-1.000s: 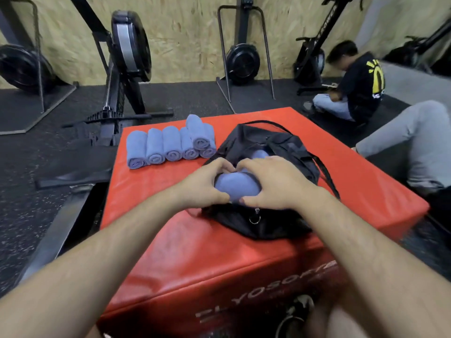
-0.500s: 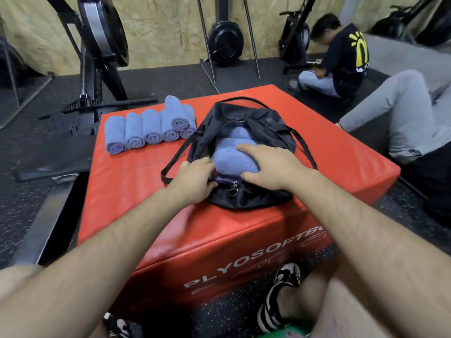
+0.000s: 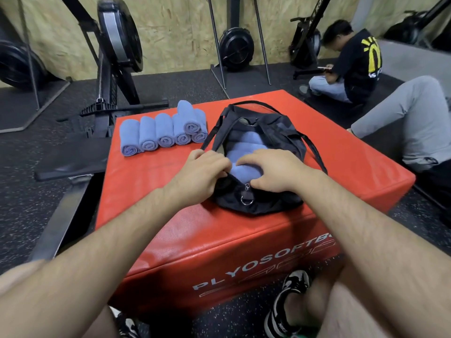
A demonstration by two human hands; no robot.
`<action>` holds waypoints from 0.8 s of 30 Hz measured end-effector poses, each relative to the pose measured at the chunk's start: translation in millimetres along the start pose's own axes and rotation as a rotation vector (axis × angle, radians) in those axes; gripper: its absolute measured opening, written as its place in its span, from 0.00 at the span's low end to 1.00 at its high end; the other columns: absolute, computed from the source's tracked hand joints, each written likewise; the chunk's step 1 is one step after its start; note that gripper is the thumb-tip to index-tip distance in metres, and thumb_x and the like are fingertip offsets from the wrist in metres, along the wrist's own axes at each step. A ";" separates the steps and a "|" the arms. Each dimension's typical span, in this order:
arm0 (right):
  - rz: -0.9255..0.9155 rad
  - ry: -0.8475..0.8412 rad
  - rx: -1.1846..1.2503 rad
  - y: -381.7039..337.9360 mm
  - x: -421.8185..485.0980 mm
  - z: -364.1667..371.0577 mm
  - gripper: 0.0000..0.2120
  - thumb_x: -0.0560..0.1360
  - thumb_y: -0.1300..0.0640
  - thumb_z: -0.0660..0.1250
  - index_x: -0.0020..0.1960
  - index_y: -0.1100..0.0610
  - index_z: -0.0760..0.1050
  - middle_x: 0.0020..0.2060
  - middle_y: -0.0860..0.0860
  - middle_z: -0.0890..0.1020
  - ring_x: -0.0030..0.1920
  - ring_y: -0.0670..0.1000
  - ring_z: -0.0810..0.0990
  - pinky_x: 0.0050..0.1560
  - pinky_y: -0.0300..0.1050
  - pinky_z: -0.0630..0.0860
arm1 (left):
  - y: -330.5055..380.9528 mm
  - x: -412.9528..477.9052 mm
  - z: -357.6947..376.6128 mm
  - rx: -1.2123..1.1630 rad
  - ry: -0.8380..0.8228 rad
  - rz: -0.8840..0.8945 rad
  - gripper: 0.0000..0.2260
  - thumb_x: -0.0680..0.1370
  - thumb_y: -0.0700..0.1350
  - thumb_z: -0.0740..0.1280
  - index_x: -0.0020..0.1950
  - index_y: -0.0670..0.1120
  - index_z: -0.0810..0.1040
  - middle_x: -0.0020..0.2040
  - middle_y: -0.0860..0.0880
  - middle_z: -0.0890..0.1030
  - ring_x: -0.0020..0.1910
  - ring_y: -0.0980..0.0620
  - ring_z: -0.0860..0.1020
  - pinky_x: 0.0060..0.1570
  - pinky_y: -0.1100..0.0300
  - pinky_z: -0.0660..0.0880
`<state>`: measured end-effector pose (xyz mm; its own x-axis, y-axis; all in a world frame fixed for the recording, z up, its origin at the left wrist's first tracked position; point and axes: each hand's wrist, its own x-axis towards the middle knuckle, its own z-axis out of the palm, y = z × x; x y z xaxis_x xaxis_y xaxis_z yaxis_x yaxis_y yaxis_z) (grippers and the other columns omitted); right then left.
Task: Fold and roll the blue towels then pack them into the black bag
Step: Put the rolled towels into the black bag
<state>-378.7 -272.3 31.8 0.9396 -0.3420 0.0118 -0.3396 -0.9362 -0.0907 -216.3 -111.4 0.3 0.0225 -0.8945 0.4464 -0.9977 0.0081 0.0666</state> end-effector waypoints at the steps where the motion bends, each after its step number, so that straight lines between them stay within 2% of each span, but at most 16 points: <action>1: -0.022 -0.033 0.046 0.0 0.8 -2.8 0.27 0.69 0.47 0.68 0.68 0.35 0.70 0.60 0.42 0.79 0.61 0.49 0.77 0.55 0.48 0.75 | 1.4 3.8 -5.2 0.007 0.009 0.016 0.08 0.74 0.38 0.60 0.48 0.50 0.73 0.44 0.56 0.74 0.49 0.53 0.71 0.51 0.59 0.55; 4: -0.012 -0.176 0.205 2.0 3.4 -12.7 0.28 0.70 0.50 0.72 0.68 0.36 0.73 0.63 0.38 0.79 0.59 0.42 0.76 0.52 0.35 0.70 | 3.0 11.3 -14.5 0.017 -0.005 0.021 0.08 0.74 0.38 0.62 0.47 0.51 0.73 0.43 0.57 0.74 0.49 0.54 0.71 0.50 0.60 0.54; 6: 0.043 -0.309 0.255 2.8 5.9 -12.1 0.29 0.70 0.49 0.74 0.69 0.38 0.73 0.67 0.39 0.76 0.64 0.43 0.74 0.58 0.36 0.70 | 3.9 12.0 -13.3 0.007 -0.049 0.014 0.07 0.74 0.39 0.63 0.46 0.51 0.73 0.42 0.57 0.75 0.48 0.53 0.73 0.53 0.59 0.58; 8: 0.077 -0.416 0.218 -0.6 10.0 -5.7 0.30 0.70 0.48 0.74 0.70 0.39 0.72 0.69 0.41 0.75 0.66 0.46 0.74 0.61 0.41 0.71 | 5.8 12.7 -8.2 0.024 -0.131 0.002 0.02 0.75 0.45 0.63 0.46 0.52 0.74 0.41 0.56 0.76 0.47 0.52 0.75 0.60 0.55 0.61; 9: 0.084 -0.434 0.191 -3.4 12.4 -2.6 0.30 0.70 0.47 0.74 0.71 0.40 0.72 0.68 0.43 0.75 0.65 0.48 0.74 0.61 0.43 0.72 | 8.2 15.0 -5.7 0.046 -0.163 -0.008 0.04 0.76 0.49 0.61 0.46 0.52 0.75 0.41 0.56 0.77 0.47 0.52 0.76 0.64 0.54 0.60; 11: 0.081 -0.418 0.140 -6.5 15.8 2.1 0.29 0.69 0.46 0.74 0.69 0.44 0.71 0.64 0.48 0.78 0.61 0.53 0.77 0.56 0.45 0.74 | 13.9 24.3 -2.1 0.106 -0.228 -0.003 0.14 0.75 0.56 0.57 0.52 0.51 0.78 0.46 0.55 0.78 0.49 0.52 0.77 0.69 0.54 0.56; 13: 0.073 -0.384 0.111 -5.9 14.7 4.8 0.26 0.69 0.46 0.74 0.65 0.50 0.72 0.57 0.51 0.80 0.54 0.54 0.79 0.49 0.45 0.74 | 20.8 37.3 0.1 0.148 -0.325 0.017 0.20 0.74 0.59 0.57 0.58 0.51 0.77 0.50 0.53 0.79 0.52 0.51 0.77 0.71 0.56 0.56; 16: 0.094 -0.344 0.127 1.1 6.3 8.0 0.27 0.68 0.42 0.74 0.62 0.51 0.72 0.53 0.49 0.81 0.49 0.53 0.78 0.46 0.45 0.73 | 28.9 51.7 7.4 0.144 -0.496 -0.039 0.19 0.75 0.57 0.64 0.62 0.48 0.73 0.53 0.51 0.81 0.54 0.47 0.79 0.63 0.53 0.66; 18: 0.125 -0.320 0.116 6.7 -0.2 7.5 0.27 0.67 0.38 0.74 0.58 0.51 0.72 0.48 0.49 0.81 0.47 0.53 0.78 0.43 0.46 0.72 | 33.4 57.0 11.0 0.165 -0.602 -0.086 0.21 0.76 0.59 0.64 0.65 0.50 0.70 0.53 0.51 0.82 0.55 0.46 0.80 0.57 0.53 0.69; 20: 0.170 -0.301 0.143 13.4 -6.5 5.4 0.27 0.65 0.33 0.73 0.52 0.52 0.73 0.42 0.49 0.80 0.43 0.52 0.78 0.38 0.47 0.70 | 37.2 59.5 10.6 0.176 -0.671 -0.102 0.22 0.76 0.61 0.62 0.67 0.54 0.69 0.54 0.52 0.82 0.55 0.45 0.80 0.55 0.53 0.71; 22: 0.209 -0.295 0.163 21.1 -14.5 4.0 0.29 0.62 0.29 0.71 0.50 0.50 0.72 0.42 0.48 0.80 0.44 0.52 0.77 0.39 0.47 0.70 | 38.8 60.3 9.4 0.198 -0.714 -0.089 0.21 0.76 0.63 0.61 0.67 0.57 0.68 0.55 0.52 0.82 0.54 0.44 0.79 0.58 0.52 0.73; 24: 0.237 -0.318 0.144 27.9 -23.6 4.2 0.29 0.63 0.30 0.70 0.53 0.47 0.70 0.45 0.49 0.79 0.51 0.54 0.73 0.46 0.49 0.72 | 39.4 61.3 10.6 0.210 -0.742 -0.081 0.21 0.76 0.63 0.59 0.67 0.58 0.66 0.55 0.52 0.82 0.55 0.44 0.79 0.60 0.50 0.72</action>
<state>-410.2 -290.0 24.8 0.8103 -0.4831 -0.3317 -0.5594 -0.8063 -0.1922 -254.9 -170.7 20.8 0.1219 -0.9545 -0.2722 -0.9875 -0.0891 -0.1300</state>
